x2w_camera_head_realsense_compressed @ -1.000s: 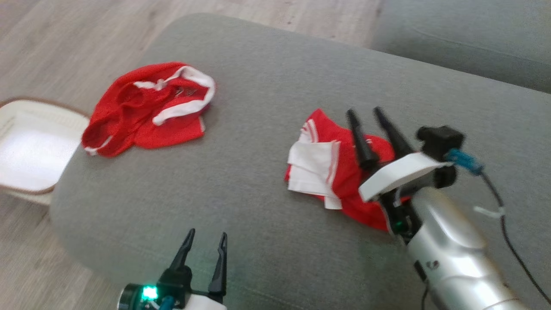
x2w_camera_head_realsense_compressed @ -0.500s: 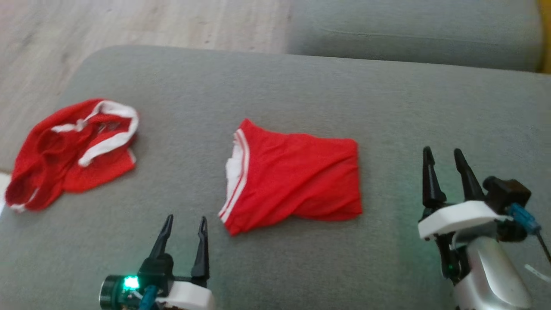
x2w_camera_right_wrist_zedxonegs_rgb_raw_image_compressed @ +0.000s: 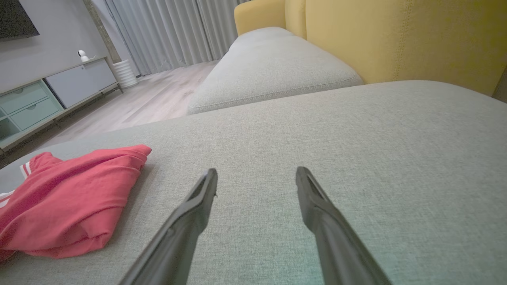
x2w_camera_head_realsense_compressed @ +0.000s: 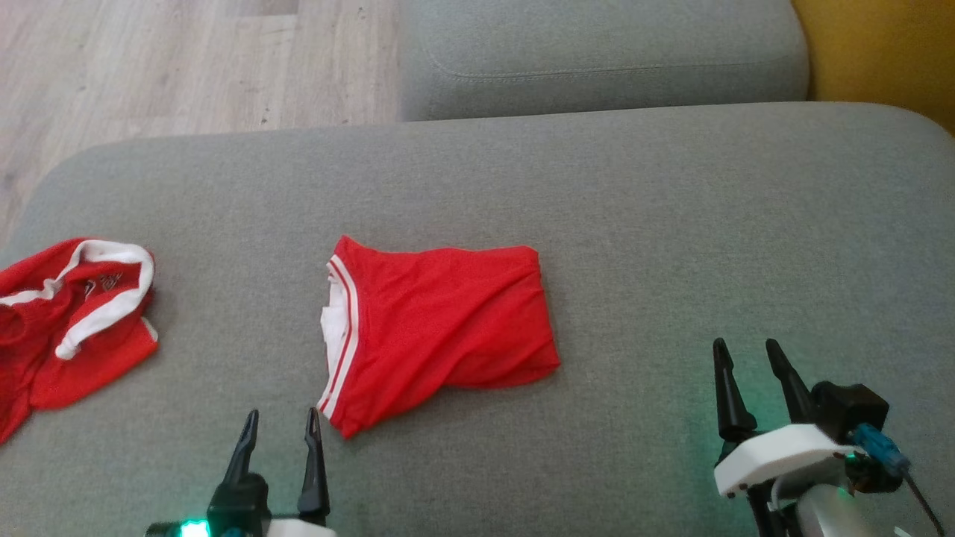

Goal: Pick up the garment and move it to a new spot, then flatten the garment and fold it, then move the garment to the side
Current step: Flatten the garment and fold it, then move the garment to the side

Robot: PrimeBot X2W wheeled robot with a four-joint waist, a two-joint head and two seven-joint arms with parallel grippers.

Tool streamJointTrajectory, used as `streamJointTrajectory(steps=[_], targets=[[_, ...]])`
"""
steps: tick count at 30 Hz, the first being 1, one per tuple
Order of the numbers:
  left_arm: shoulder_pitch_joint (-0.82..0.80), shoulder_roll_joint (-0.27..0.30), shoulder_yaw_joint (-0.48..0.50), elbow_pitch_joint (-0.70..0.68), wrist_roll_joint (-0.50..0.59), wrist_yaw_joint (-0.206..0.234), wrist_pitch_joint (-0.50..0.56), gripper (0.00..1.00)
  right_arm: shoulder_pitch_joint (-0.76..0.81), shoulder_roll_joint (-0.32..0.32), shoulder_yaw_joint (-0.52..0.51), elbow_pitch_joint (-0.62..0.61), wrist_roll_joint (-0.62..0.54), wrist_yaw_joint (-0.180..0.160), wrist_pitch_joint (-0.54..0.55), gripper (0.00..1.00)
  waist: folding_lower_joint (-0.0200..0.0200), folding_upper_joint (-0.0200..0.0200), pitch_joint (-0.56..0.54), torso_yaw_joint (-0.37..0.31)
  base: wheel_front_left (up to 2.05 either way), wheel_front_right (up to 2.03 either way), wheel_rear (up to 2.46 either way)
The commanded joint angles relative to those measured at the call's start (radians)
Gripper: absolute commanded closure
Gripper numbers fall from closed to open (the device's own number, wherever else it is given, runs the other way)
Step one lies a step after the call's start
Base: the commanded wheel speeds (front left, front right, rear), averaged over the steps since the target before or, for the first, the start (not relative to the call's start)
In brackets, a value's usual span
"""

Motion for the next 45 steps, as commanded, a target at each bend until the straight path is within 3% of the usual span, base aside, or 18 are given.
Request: streamJointTrajectory(steps=[1,8,20,27,37,41,42,43,44,45], targets=[[-0.023,0.003,0.042,-0.033,0.002,0.005,-0.006,0.0,-0.023,-0.002,0.027,-0.035,0.003,-0.001,-0.011,0.0,0.0001,0.0,-0.002,-0.007,0.0,0.0,0.0],[-0.027,0.003,0.031,-0.033,0.003,-0.001,-0.006,0.0,-0.025,-0.002,0.037,-0.036,0.012,-0.001,-0.011,0.0,0.0001,0.0,0.004,0.006,0.0,0.0,0.0],[-0.074,0.003,-0.058,-0.03,-0.011,-0.025,-0.006,0.0,-0.193,-0.002,0.23,0.043,0.107,-0.001,-0.011,0.0,0.0001,0.0,0.09,0.166,0.0,0.0,0.0],[-0.094,0.003,-0.089,-0.029,-0.018,-0.028,-0.006,0.0,-0.308,-0.002,0.236,0.169,0.106,-0.001,-0.011,0.0,0.0001,0.0,0.124,0.26,0.0,0.0,0.0],[-0.101,0.003,-0.103,-0.036,-0.023,-0.029,-0.006,0.0,-0.326,-0.002,0.201,0.289,0.091,-0.001,-0.011,0.0,0.0001,0.0,0.141,0.284,0.0,0.0,0.0],[-0.112,0.003,-0.111,-0.035,-0.023,-0.033,-0.006,0.0,-0.33,-0.002,0.266,0.343,0.173,-0.001,-0.011,0.0,0.0001,0.0,0.153,0.286,0.0,0.0,0.0],[-0.115,0.003,-0.113,-0.035,-0.023,-0.033,-0.006,0.0,-0.332,-0.002,0.283,0.352,0.205,-0.001,-0.011,0.08,0.0001,0.0,0.155,0.285,0.0,0.0,0.0],[-0.118,0.003,-0.113,-0.035,-0.022,-0.034,-0.006,0.0,-0.336,-0.002,0.298,0.363,0.226,-0.001,-0.011,0.8,0.0001,0.0,0.156,0.284,0.0,0.0,0.0],[-0.119,0.003,-0.113,-0.035,-0.022,-0.034,-0.006,0.0,-0.34,-0.002,0.308,0.366,0.247,-0.001,-0.011,1.0,0.0001,0.0,0.155,0.282,0.0,0.0,0.0],[-0.121,0.003,-0.113,-0.035,-0.021,-0.034,-0.006,0.0,-0.345,-0.002,0.307,0.362,0.259,-0.001,-0.011,1.0,0.0001,0.0,0.153,0.278,0.0,0.0,0.0]])
